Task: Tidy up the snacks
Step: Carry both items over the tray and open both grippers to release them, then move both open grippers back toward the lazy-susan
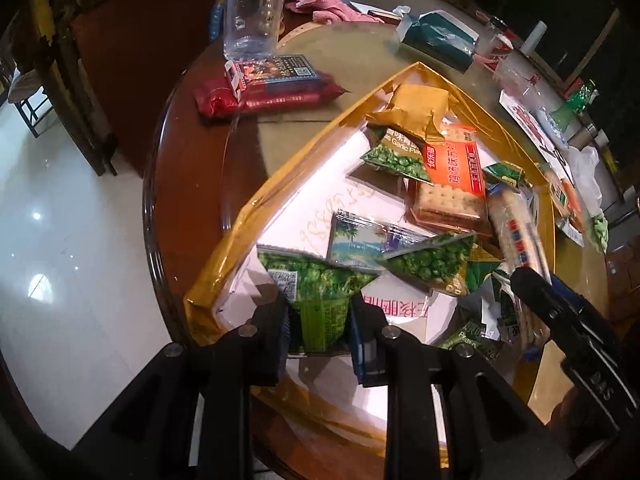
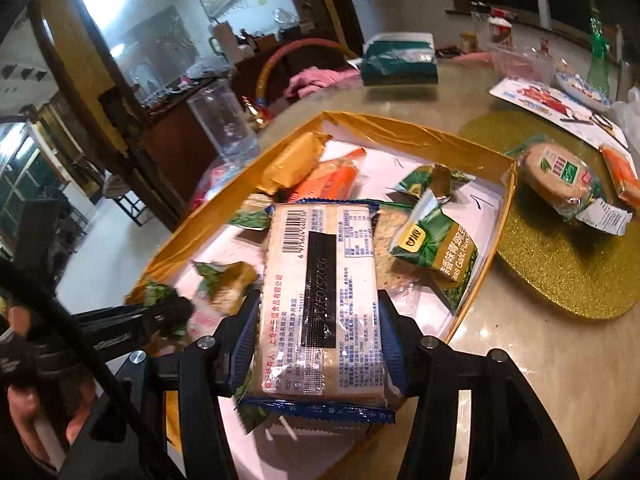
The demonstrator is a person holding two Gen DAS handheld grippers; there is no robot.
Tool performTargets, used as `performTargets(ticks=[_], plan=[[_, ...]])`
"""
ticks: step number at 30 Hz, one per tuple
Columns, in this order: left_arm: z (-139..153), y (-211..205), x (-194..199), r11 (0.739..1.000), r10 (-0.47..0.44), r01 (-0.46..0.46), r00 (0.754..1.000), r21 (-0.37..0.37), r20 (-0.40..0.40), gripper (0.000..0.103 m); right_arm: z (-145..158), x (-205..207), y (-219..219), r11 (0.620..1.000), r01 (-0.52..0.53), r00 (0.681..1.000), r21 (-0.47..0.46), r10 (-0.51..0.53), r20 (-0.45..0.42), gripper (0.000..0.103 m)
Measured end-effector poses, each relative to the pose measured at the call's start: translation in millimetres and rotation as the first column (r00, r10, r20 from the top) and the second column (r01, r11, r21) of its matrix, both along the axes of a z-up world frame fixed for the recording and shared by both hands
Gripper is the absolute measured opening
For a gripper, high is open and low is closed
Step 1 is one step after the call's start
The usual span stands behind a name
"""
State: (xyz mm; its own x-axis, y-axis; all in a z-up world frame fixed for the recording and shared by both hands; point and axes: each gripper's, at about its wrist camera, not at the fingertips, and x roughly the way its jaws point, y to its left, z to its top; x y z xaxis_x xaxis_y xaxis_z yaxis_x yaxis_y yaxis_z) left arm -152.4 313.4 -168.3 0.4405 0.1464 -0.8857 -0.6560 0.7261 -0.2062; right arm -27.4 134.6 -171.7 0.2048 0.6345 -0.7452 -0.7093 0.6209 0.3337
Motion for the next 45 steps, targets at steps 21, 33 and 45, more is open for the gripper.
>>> performTargets(ticks=[21, 33, 45], plan=[[66.5, -180.8, 12.0, 0.929, -0.338, 0.306, 0.931, 0.209, 0.137, 0.089, -3.0, -6.5, -203.4, 0.963, 0.215, 0.977, 0.164, -0.212, -0.036, 0.073], [46.8, -259.7, 57.1, 0.853, -0.419, 0.39, 0.908, 0.347, 0.01, 0.089, -35.5, 20.4, -267.2, 0.917, 0.385, 0.912, 0.105, -0.361, -0.194, 0.073], [41.0, -253.5, 56.4, 0.852, -0.385, 0.359, 0.923, 0.381, -0.007, 0.089, -25.8, 42.8, -250.4, 0.923, 0.364, 0.919, 0.129, -0.333, -0.21, 0.061]])
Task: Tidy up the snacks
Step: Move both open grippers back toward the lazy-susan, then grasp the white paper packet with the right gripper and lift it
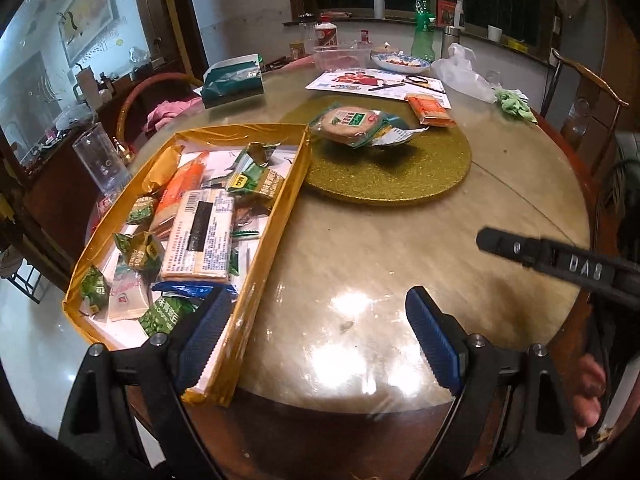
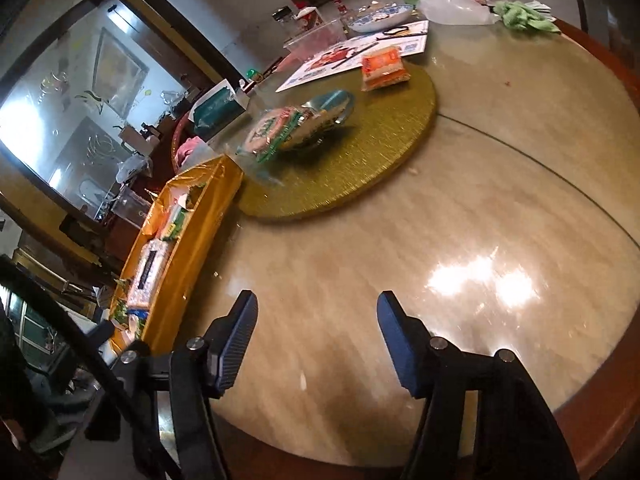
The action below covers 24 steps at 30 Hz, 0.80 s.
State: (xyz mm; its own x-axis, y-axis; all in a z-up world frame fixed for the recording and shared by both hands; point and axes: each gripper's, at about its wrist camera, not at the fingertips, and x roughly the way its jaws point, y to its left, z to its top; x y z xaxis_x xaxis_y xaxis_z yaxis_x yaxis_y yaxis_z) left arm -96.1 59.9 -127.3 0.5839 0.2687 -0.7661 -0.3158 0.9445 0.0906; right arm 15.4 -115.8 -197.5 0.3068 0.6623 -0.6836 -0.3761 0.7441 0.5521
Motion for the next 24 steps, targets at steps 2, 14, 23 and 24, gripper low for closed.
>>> performTargets(ticks=[2, 14, 23, 24], plan=[[-2.2, 3.6, 0.6, 1.0, 0.006, -0.006, 1.0, -0.001, 0.003, 0.089, 1.9, 6.5, 4.8, 1.0, 0.002, 1.0, 0.001, -0.002, 0.005, 0.06], [-16.9, 31.6, 6.1, 0.997, 0.02, -0.021, 1.0, -0.079, -0.014, 0.089, 6.5, 57.1, 33.2, 0.999, 0.049, 0.998, -0.012, -0.049, -0.029, 0.053], [-20.2, 50.8, 12.0, 0.991, 0.024, -0.026, 1.0, -0.13, -0.014, 0.089, 9.5, 125.7, 76.9, 0.992, 0.102, 0.994, -0.075, -0.105, -0.036, 0.047], [-19.6, 52.2, 12.2, 0.991, 0.026, -0.027, 1.0, -0.134, -0.011, 0.089, 7.2, 132.8, 82.9, 0.991, 0.104, 0.994, -0.083, -0.107, -0.034, 0.047]])
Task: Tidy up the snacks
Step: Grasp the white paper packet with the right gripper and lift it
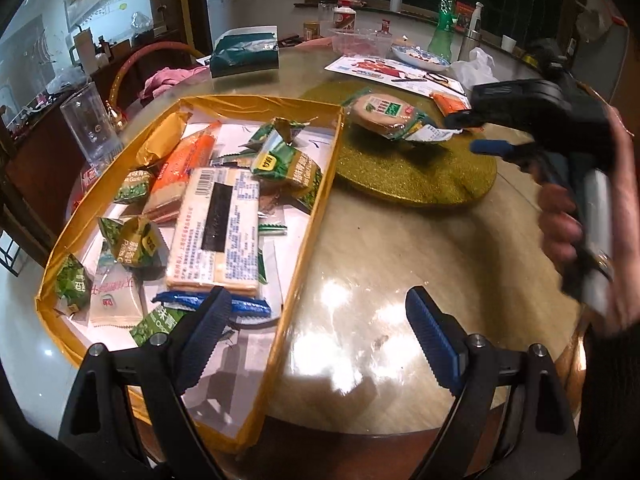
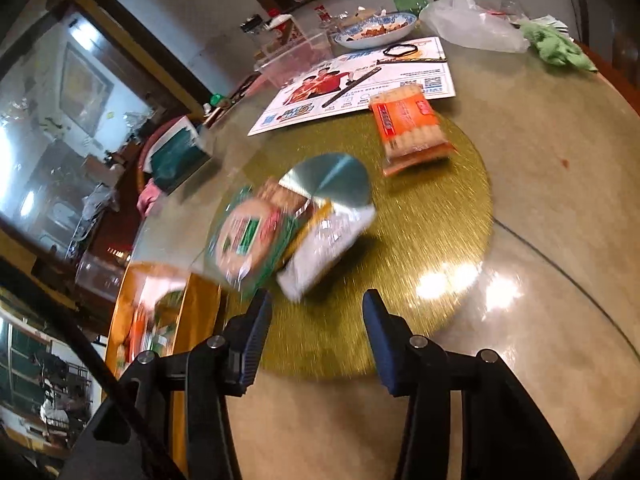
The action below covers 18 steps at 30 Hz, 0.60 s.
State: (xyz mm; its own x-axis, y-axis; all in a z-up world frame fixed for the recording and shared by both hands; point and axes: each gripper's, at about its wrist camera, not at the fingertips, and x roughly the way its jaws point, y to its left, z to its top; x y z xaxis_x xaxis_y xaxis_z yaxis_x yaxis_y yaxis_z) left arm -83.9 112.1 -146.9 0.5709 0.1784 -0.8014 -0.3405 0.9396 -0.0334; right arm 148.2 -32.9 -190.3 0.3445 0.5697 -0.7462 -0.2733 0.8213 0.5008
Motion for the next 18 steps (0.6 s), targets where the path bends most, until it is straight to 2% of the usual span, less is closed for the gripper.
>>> performTargets(ticks=[1, 3, 5, 7, 10, 13, 18], plan=[[0.3, 1.0, 0.0, 1.0, 0.002, -0.002, 1.0, -0.004, 0.002, 0.089, -3.7, 6.0, 5.8, 1.0, 0.006, 1.0, -0.019, -0.006, 0.011, 0.047], [-0.4, 1.9, 0.6, 1.0, -0.001, 0.001, 1.0, -0.005, -0.001, 0.089, -14.9, 14.3, 12.1, 0.998, 0.025, 1.0, -0.057, -0.026, -0.01, 0.036], [-1.3, 1.0, 1.7, 1.0, -0.007, 0.007, 1.0, 0.004, -0.009, 0.089, -23.1, 15.1, 16.0, 0.999, 0.01, 0.999, -0.048, -0.011, -0.031, 0.017], [-1.2, -0.6, 3.4, 1.0, -0.011, 0.011, 1.0, 0.011, -0.012, 0.089, -24.2, 10.3, 13.1, 0.999, 0.006, 1.0, -0.052, -0.007, -0.013, 0.016], [0.3, -3.7, 6.2, 1.0, -0.02, 0.02, 1.0, 0.009, -0.013, 0.089, -19.3, -3.1, -6.9, 0.999, 0.014, 1.0, -0.035, -0.014, -0.007, 0.006], [2.1, -8.1, 12.6, 0.999, -0.034, 0.034, 0.999, -0.001, -0.017, 0.089, -17.2, -26.9, -32.3, 1.0, 0.004, 1.0, -0.028, -0.004, -0.013, 0.005], [3.8, -14.6, 40.6, 0.989, -0.105, 0.101, 0.994, -0.109, -0.028, 0.089, -18.6, -73.6, -73.1, 0.997, -0.057, 0.998, -0.049, 0.057, 0.011, 0.005]])
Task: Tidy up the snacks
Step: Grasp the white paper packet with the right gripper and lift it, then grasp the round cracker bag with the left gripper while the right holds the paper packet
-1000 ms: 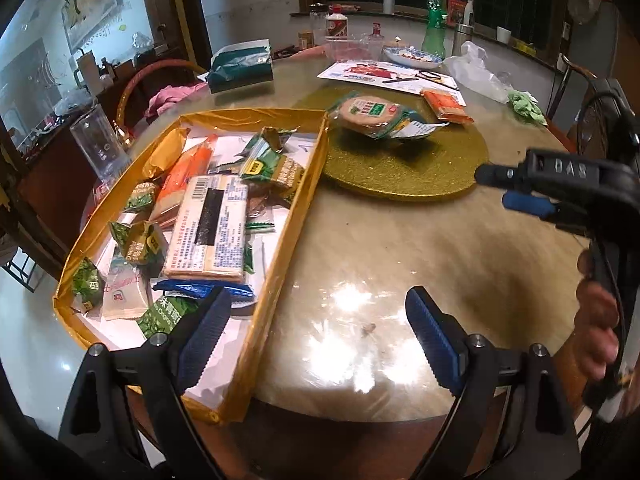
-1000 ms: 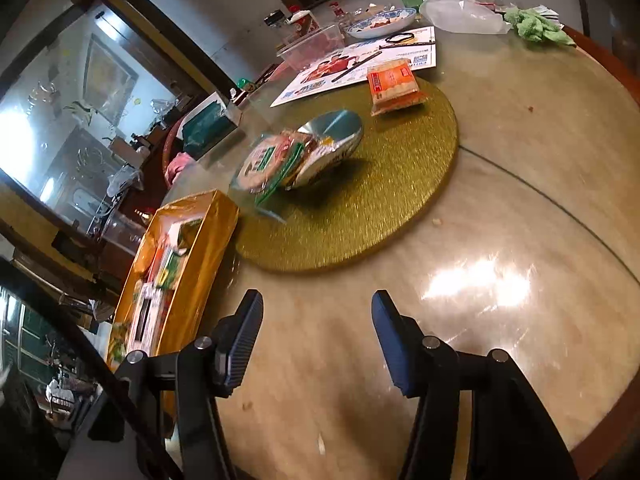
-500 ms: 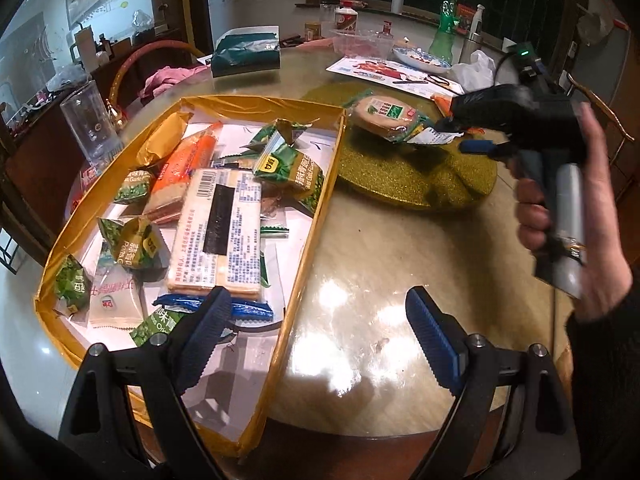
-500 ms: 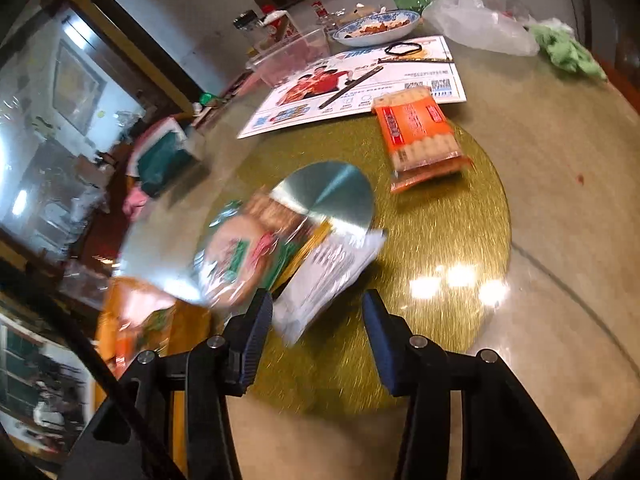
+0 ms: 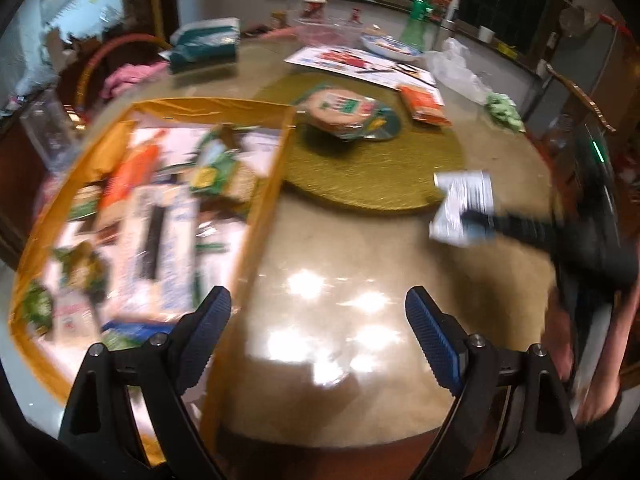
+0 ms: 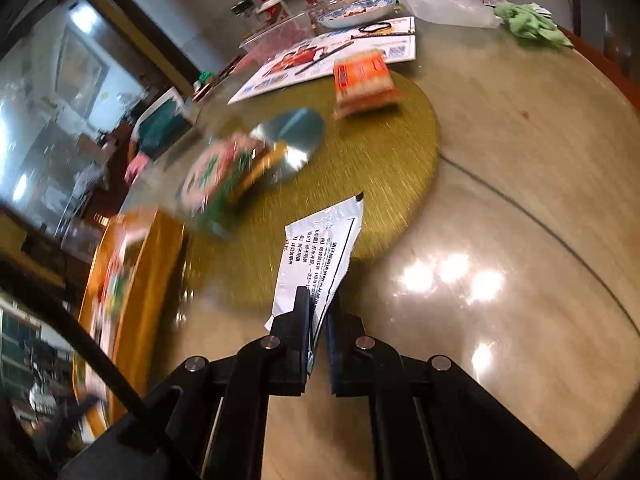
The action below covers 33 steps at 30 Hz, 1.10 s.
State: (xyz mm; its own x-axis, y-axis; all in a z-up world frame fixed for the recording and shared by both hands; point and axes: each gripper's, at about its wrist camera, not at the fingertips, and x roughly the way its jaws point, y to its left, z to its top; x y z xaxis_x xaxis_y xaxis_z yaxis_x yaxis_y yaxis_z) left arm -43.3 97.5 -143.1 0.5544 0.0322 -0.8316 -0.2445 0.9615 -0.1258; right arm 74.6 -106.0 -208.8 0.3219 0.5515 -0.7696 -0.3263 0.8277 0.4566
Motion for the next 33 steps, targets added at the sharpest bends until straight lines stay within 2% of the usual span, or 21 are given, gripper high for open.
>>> performTargets(ticks=[3, 6, 10, 15, 17, 18, 22, 26, 28, 30, 31, 32, 33], plan=[[-3.3, 1.4, 29.5, 0.999, 0.0, -0.001, 0.999, -0.039, -0.037, 0.089, 0.4, -21.6, -23.2, 0.999, 0.008, 0.999, -0.045, -0.006, 0.052, 0.005], [-3.8, 8.4, 65.4, 0.996, 0.059, -0.062, 0.997, -0.062, -0.055, 0.089, 0.0, -31.4, -41.4, 1.0, 0.014, 0.998, -0.021, -0.013, 0.062, 0.005], [1.4, 18.1, 112.1, 0.986, 0.128, -0.135, 0.989, -0.101, -0.074, 0.089, 0.2, -32.7, -42.3, 1.0, 0.016, 0.996, -0.022, -0.014, 0.091, 0.005], [7.3, 30.6, 174.1, 0.968, 0.211, -0.222, 0.972, -0.119, -0.102, 0.089, -4.1, -35.8, -42.4, 1.0, 0.007, 0.997, 0.018, -0.008, 0.078, 0.01], [4.7, 30.6, 197.4, 0.966, 0.242, -0.252, 0.961, -0.059, -0.135, 0.089, -6.6, -35.6, -43.2, 1.0, 0.016, 0.997, 0.026, -0.018, 0.069, 0.019], [1.2, 31.3, 207.1, 0.965, 0.245, -0.255, 0.957, -0.052, -0.159, 0.089, -6.5, -36.1, -44.0, 0.999, 0.009, 0.997, 0.036, -0.011, 0.073, 0.021], [-12.7, 39.9, 231.5, 0.941, 0.318, -0.336, 0.92, -0.042, -0.231, 0.089, -3.0, -40.8, -48.3, 0.999, 0.014, 0.995, 0.046, -0.019, 0.097, 0.056], [-16.2, 49.7, 247.0, 0.916, 0.381, -0.399, 0.897, -0.041, -0.227, 0.089, -4.3, -43.3, -49.5, 0.999, 0.003, 0.994, 0.047, -0.008, 0.108, 0.057], [-27.2, 55.3, 258.0, 0.913, 0.381, -0.406, 0.881, -0.035, -0.28, 0.089, -4.5, -43.0, -49.5, 0.999, -0.004, 0.994, 0.043, -0.001, 0.113, 0.058], [-33.4, 56.4, 257.4, 0.917, 0.366, -0.396, 0.885, -0.054, -0.287, 0.087, -3.9, -41.8, -49.4, 1.0, -0.004, 0.993, 0.023, 0.001, 0.117, 0.058], [-31.7, 52.5, 254.0, 0.925, 0.361, -0.379, 0.896, -0.019, -0.259, 0.08, -3.9, -41.8, -50.8, 1.0, 0.003, 0.993, 0.014, -0.004, 0.119, 0.058], [-29.3, 48.8, 248.1, 0.932, 0.349, -0.361, 0.908, -0.013, -0.231, 0.069, -3.8, -41.3, -52.1, 1.0, 0.008, 0.993, 0.011, -0.009, 0.119, 0.058], [-27.2, 46.0, 241.7, 0.936, 0.339, -0.351, 0.914, -0.015, -0.223, 0.065, -3.8, -40.8, -53.7, 1.0, 0.011, 0.993, 0.01, -0.012, 0.116, 0.058]])
